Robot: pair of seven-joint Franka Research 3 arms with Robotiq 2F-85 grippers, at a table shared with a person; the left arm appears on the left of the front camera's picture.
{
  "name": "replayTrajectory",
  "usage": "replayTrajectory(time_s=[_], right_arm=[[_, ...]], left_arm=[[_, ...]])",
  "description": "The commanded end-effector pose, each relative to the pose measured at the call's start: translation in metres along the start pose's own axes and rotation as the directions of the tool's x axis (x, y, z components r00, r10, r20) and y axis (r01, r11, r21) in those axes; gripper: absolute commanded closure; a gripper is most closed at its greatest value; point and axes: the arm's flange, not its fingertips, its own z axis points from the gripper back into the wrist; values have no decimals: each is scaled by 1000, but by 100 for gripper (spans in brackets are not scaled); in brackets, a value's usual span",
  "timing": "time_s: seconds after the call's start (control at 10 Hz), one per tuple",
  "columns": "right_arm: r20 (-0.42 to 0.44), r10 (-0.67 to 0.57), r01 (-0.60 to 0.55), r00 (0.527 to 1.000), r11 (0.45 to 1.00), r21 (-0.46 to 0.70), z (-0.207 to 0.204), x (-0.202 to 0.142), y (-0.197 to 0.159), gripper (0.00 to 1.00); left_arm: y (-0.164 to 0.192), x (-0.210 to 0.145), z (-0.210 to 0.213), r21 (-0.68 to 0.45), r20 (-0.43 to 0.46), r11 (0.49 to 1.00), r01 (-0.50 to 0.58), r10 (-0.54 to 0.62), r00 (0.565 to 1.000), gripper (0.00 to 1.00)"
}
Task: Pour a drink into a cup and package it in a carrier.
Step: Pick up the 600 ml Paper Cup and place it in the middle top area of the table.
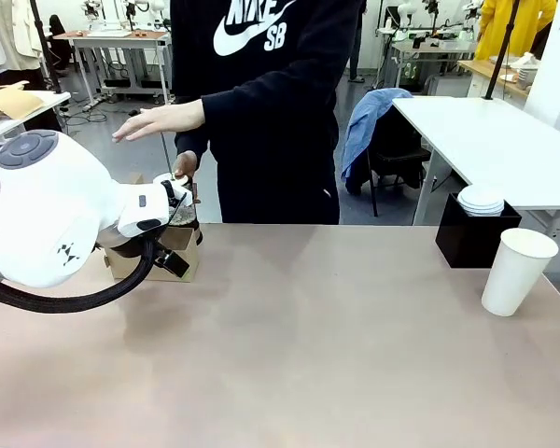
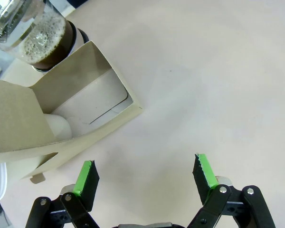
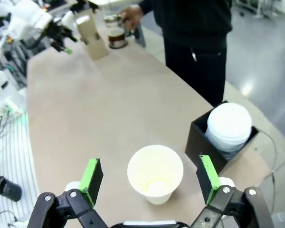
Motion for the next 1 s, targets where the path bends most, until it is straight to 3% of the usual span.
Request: replayTrajectory(time_s=[0.0, 0.1, 0.2, 0.6, 0.7, 0.9], right_arm=[[28, 42, -44, 999, 997, 57, -19, -25, -14, 0], [-15, 89, -89, 996, 995, 35, -27, -22, -8, 0], [28, 10, -11, 1000, 1000, 26, -3, -26, -2, 0], [1, 18, -18, 1000, 999, 37, -9, -35, -4, 0], [131, 47, -53, 990, 998, 39, -9, -58, -19, 0], [249, 120, -109, 961, 992, -55, -6, -105, -33, 0]], left_arm=[[1, 0, 0, 0, 0, 1000, -1, 1, 1000, 0], [1, 0, 0, 0, 0, 1000, -1, 1, 1000, 0], [1, 0, 0, 0, 0, 1000, -1, 1, 1000, 0], [1, 0, 0, 0, 0, 1000, -1, 1, 1000, 0], [1, 0, 0, 0, 0, 1000, -1, 1, 1000, 0], [1, 0, 0, 0, 0, 1000, -1, 1, 1000, 0]])
